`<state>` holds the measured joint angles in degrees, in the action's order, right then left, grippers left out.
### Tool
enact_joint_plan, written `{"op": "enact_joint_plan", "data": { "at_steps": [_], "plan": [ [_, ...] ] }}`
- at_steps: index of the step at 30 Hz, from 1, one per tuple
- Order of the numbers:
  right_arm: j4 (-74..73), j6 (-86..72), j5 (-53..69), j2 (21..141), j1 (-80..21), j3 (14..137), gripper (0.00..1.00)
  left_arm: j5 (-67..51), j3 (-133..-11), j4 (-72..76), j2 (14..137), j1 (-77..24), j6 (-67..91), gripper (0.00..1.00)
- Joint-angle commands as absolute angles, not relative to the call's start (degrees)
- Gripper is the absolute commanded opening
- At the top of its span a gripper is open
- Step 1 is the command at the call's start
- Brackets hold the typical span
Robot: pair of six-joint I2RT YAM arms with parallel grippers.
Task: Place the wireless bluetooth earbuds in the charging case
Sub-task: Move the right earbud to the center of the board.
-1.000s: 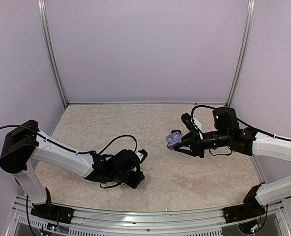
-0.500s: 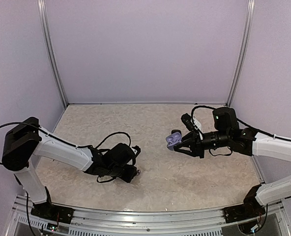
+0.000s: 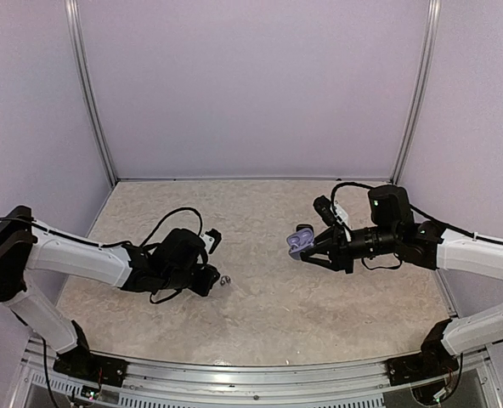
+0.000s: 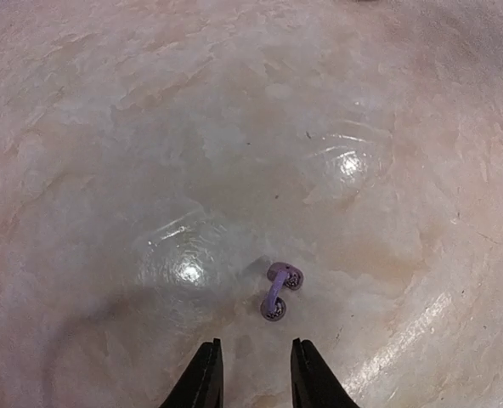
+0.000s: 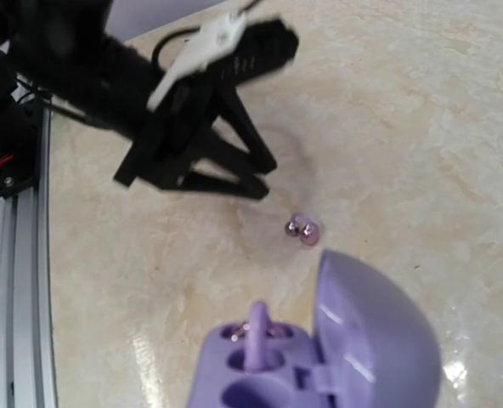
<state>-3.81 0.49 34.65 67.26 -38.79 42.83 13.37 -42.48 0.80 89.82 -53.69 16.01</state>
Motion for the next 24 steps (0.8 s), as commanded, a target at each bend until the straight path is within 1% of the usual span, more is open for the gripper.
{"op": "enact_joint_plan", "data": {
  "at_steps": [1,5,8,12,14,16,19,24],
  "plan": [
    [-3.52,0.16,34.96,66.42,-38.25,42.5,0.0,9.64,-40.58,6.26,87.63,-51.3,23.5,0.28],
    [-3.6,0.18,34.89,66.47,-38.25,42.45,0.0,7.6,-37.66,12.1,87.67,-51.94,25.99,0.28],
    [-3.65,0.13,34.74,66.35,-38.31,42.45,0.0,7.11,-38.0,13.4,88.35,-50.97,25.05,0.28],
    [-3.86,0.18,34.89,66.44,-38.29,42.63,0.0,0.76,-39.72,13.13,89.58,-45.64,23.29,0.27],
    [-3.86,0.15,34.89,66.36,-38.24,42.68,0.0,-5.39,-38.23,15.39,89.4,-42.35,23.88,0.27],
    [-3.86,0.11,34.89,66.32,-38.24,42.64,0.0,-5.63,-37.0,16.96,88.8,-40.9,23.7,0.27],
    [-3.66,0.18,34.96,66.42,-38.26,42.54,0.0,-4.89,-38.22,15.9,89.82,-40.86,21.54,0.27],
    [-3.75,0.18,35.2,66.77,-38.29,42.8,0.0,-4.28,-40.8,15.07,95.06,-41.09,20.83,0.27]
  ]
}}
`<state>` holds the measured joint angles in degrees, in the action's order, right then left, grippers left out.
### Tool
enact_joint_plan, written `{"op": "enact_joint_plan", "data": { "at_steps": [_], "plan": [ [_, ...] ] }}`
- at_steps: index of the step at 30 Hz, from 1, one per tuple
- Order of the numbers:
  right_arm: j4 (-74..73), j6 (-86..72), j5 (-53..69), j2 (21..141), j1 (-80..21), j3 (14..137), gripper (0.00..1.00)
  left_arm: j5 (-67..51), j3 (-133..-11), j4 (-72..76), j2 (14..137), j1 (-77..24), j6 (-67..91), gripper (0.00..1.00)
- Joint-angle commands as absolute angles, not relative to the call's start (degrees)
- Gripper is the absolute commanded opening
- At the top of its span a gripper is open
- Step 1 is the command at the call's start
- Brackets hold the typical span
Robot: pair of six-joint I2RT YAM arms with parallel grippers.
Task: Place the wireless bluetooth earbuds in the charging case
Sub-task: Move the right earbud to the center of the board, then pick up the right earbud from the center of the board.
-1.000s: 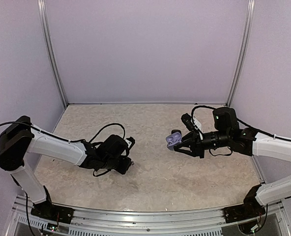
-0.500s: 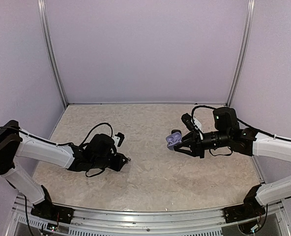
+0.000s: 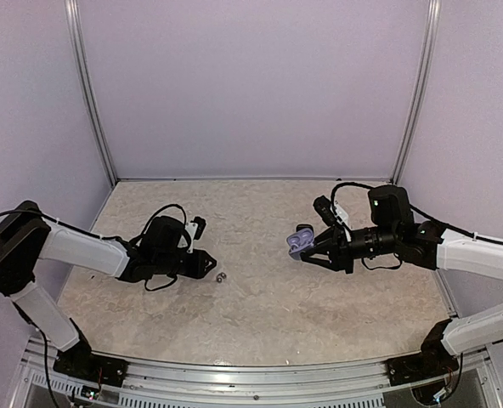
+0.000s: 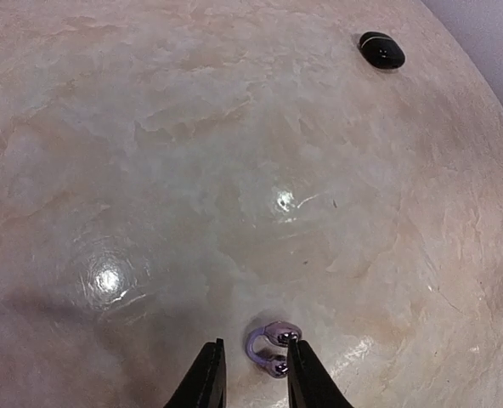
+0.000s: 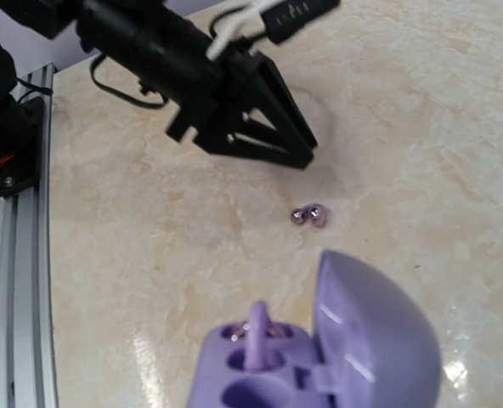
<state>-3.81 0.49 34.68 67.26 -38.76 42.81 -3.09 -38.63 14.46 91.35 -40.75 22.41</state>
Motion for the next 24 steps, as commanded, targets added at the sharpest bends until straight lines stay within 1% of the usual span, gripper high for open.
{"op": "enact_joint_plan", "data": {
  "at_steps": [1,8,16,20,24],
  "plan": [
    [-3.8,0.18,35.11,66.66,-38.31,42.8,0.0,-4.11,-41.31,14.74,96.08,-41.24,20.9,0.27],
    [-4.2,0.1,34.56,66.1,-38.32,42.56,0.0,-2.53,-42.99,14.04,100.44,-44.34,19.49,0.27],
    [-4.3,0.15,34.54,66.09,-38.32,42.47,0.0,-1.2,-42.8,12.99,101.23,-46.31,18.84,0.27],
    [-4.31,0.18,34.28,65.75,-38.3,42.45,0.0,-1.22,-42.8,12.74,101.64,-47.12,18.24,0.26],
    [-4.33,0.18,34.11,65.56,-38.31,42.29,0.0,-1.35,-42.63,13.21,101.73,-47.45,17.82,0.21]
  ]
}}
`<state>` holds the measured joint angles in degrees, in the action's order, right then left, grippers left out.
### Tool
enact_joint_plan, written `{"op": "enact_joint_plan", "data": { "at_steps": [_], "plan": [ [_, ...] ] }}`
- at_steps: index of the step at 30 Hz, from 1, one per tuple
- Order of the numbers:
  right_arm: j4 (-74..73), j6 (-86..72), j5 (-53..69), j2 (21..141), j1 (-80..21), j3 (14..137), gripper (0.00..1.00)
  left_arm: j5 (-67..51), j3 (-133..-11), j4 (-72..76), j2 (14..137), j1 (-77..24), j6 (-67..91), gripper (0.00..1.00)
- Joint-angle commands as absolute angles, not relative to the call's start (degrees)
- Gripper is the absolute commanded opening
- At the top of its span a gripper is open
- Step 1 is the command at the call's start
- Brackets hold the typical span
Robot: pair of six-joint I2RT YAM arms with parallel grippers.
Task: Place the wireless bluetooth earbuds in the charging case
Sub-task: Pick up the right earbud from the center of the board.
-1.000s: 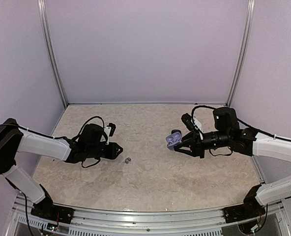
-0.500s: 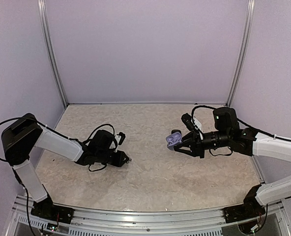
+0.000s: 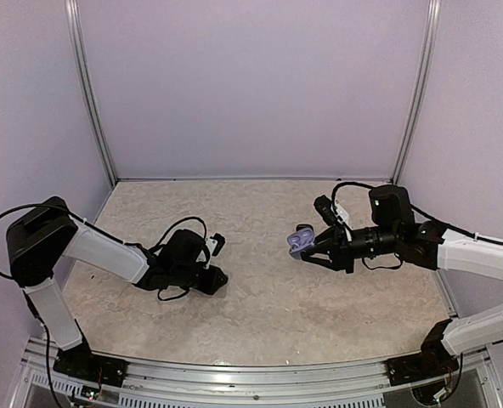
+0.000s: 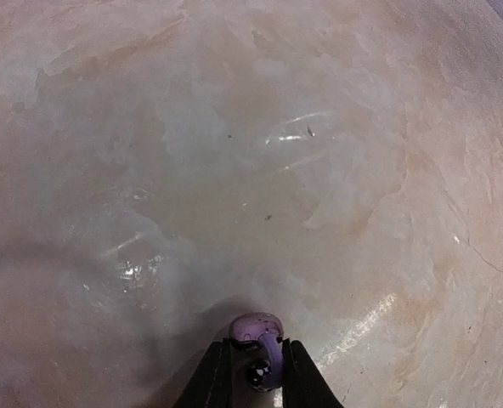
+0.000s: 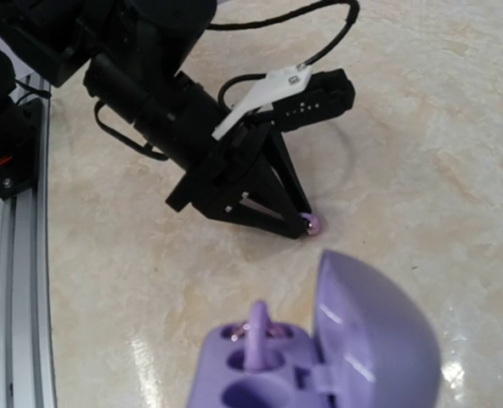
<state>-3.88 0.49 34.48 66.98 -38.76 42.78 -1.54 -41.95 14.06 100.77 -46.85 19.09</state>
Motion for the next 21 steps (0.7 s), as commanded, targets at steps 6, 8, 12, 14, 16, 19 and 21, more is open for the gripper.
{"op": "enact_joint_plan", "data": {
  "at_steps": [6,8,12,14,16,19,21],
  "plan": [
    [-4.36,0.18,34.19,65.29,-38.28,42.27,0.0,-0.94,-42.63,13.49,100.63,-47.72,17.23,0.13],
    [-4.39,0.18,34.27,65.24,-38.3,42.28,0.0,-0.58,-42.48,13.24,99.74,-47.72,16.95,0.11],
    [-4.3,0.17,34.59,65.43,-38.25,42.28,0.0,-0.39,-42.54,12.21,97.53,-47.72,16.17,0.09],
    [-4.26,0.15,34.8,65.42,-38.25,42.36,0.0,-0.43,-42.69,11.6,96.48,-47.72,15.5,0.09],
    [-4.31,0.15,34.8,65.48,-38.31,42.36,0.0,-0.79,-42.71,11.08,95.67,-47.72,14.9,0.06],
    [-4.14,0.16,35.75,65.47,-38.23,42.23,0.0,-2.49,-42.07,11.14,93.22,-47.95,12.88,0.04],
    [-3.86,0.18,37.12,65.48,-38.31,42.11,0.0,-4.75,-41.41,11.44,89.86,-48.3,10.41,0.03]
  ]
}}
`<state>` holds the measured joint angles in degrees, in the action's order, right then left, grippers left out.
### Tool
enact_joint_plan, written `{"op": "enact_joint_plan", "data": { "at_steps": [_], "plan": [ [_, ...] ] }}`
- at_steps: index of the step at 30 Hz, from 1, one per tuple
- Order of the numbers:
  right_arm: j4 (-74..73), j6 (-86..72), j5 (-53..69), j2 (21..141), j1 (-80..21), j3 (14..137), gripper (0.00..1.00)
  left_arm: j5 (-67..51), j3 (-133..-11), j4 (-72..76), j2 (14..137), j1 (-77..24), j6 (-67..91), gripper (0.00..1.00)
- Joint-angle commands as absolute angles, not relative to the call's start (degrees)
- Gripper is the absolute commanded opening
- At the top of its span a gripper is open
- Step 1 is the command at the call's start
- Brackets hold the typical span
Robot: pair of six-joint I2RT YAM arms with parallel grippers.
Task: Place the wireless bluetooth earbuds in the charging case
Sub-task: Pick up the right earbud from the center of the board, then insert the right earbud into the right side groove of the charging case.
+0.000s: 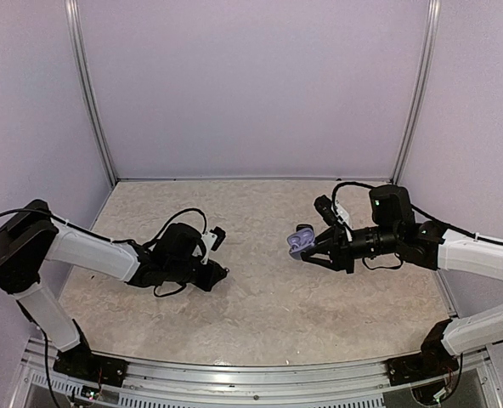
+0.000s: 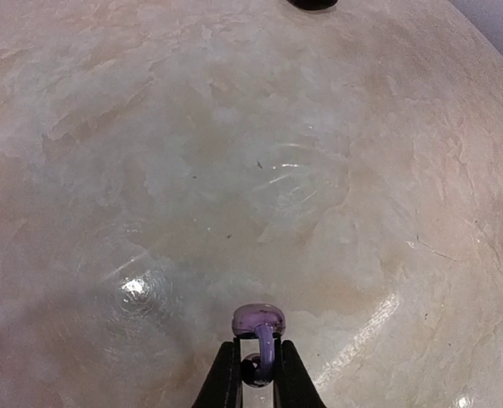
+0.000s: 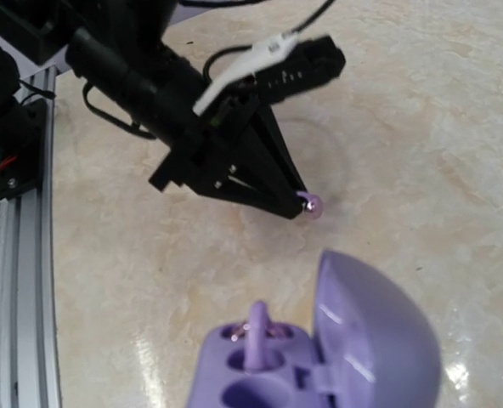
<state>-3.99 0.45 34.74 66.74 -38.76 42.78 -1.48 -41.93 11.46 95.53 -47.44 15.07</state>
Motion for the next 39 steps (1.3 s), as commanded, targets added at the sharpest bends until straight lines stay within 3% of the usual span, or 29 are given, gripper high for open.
{"op": "enact_joint_plan", "data": {
  "at_steps": [1,11,23,39],
  "plan": [
    [-3.49,0.24,38.08,65.43,-38.32,41.96,0.0,-5.97,-41.13,11.65,87.6,-48.59,8.9,0.03],
    [2.29,1.92,49.31,65.23,-40.13,40.91,0.0,-15.63,-52.45,1.78,70.89,-55.95,-3.86,0.03],
    [2.81,7.95,50.29,67.05,-45.98,44.09,0.0,-16.34,-65.82,-7.1,77.29,-65.94,-7.96,0.04],
    [0.51,9.2,50.26,67.72,-48.62,45.87,0.0,-12.62,-70.85,-11.15,83.6,-68.56,-10.02,0.04]
  ]
}}
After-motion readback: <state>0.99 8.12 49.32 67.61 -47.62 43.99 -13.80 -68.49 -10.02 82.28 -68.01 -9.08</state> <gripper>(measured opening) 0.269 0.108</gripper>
